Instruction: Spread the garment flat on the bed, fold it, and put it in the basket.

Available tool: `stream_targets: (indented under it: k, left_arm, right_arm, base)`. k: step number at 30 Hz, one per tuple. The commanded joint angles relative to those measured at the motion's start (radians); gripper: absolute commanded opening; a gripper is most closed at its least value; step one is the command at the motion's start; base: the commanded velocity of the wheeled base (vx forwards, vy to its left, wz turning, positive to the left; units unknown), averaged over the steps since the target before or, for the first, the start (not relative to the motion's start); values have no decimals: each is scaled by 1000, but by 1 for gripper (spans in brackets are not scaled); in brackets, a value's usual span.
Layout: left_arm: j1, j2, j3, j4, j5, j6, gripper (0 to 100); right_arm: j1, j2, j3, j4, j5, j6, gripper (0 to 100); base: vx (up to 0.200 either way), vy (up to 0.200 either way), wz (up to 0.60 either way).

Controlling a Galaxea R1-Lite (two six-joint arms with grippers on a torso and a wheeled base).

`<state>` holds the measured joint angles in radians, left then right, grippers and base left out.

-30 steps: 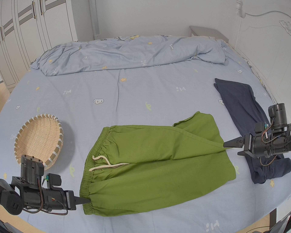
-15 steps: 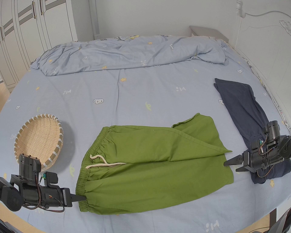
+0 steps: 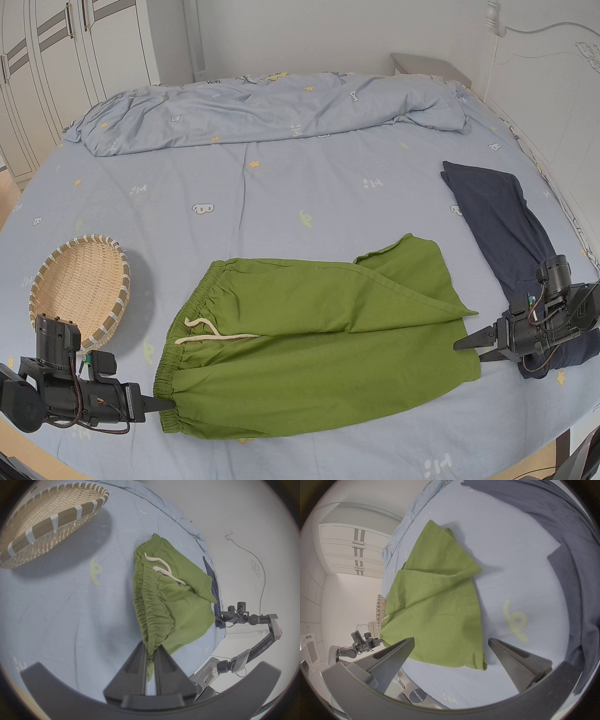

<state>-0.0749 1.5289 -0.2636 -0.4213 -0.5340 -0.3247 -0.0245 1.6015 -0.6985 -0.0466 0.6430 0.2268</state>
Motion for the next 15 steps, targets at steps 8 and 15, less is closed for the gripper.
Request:
stream_targets:
  k: [8, 15]
  left_arm:
    - [0, -13, 1, -1, 0, -1, 0]
    - [-3, -15, 3, -1, 0, -1, 0]
  right_arm:
    - [17, 52, 8, -1, 0, -20, 100]
    - [20, 71, 8, 1, -3, -21, 100]
  base:
    - [0, 0, 0]
    - [0, 0, 0]
